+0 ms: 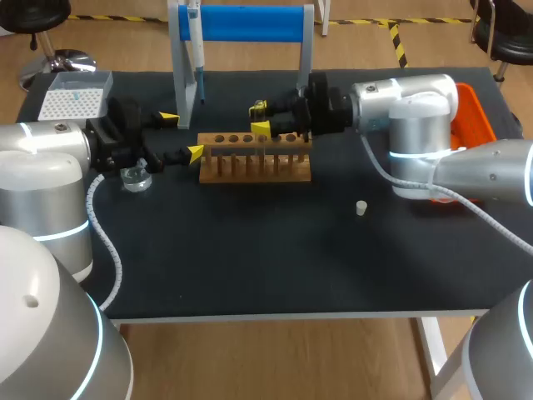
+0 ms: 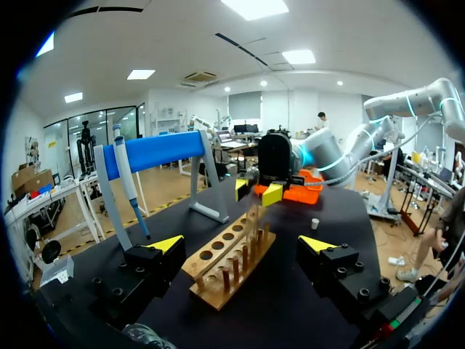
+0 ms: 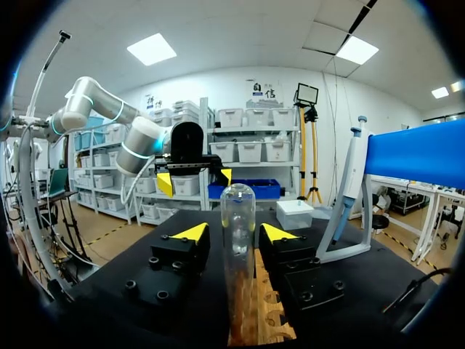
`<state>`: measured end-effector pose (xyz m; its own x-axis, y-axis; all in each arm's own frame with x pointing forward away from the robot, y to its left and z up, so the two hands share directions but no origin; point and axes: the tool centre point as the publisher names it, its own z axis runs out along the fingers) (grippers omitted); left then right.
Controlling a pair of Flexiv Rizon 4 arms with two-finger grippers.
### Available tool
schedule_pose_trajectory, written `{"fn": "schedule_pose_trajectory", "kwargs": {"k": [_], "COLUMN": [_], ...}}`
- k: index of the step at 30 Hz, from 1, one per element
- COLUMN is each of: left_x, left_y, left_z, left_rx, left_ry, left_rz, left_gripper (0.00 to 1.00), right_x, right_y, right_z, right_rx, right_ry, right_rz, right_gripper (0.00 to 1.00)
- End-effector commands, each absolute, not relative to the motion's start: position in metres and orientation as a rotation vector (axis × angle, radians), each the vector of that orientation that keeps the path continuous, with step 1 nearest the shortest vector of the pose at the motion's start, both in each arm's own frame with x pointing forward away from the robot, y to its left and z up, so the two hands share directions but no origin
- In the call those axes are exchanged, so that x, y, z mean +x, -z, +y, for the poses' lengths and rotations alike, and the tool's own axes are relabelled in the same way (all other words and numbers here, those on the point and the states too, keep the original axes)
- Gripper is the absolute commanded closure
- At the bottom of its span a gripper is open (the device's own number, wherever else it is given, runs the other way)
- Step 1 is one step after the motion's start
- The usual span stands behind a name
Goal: Invert the test tube, pick up the pipette, mount the tip to pipette, aspirate from beaker and dispense into the tube, eject the tip, return the pipette, and cap with the stopper.
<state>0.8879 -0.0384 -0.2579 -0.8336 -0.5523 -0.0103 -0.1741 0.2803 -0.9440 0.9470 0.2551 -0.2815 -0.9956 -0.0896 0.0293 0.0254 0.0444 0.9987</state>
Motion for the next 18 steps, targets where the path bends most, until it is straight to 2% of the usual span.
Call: {"fn": "schedule_pose_trajectory", "kwargs": {"k": [1, 18], "left_x": [0.8871, 0.8871], "left_y": [0.2589, 0.2589], "left_z": [-0.0387, -0.0387], "left_rx": [-0.66, -0.66], "left_ry": [1.572, 1.572], "left_rz": [2.214, 2.214], "left_gripper": [0.0, 0.0], "right_x": [0.9473, 0.9474], "right_y": [0.2829, 0.2761], "right_z": [0.2565, 0.2512], "right_rx": [0.066, 0.032], "right_ry": [2.119, 2.132], "right_rz": [-2.206, -2.203], "right_gripper": [1.0, 1.0]}}
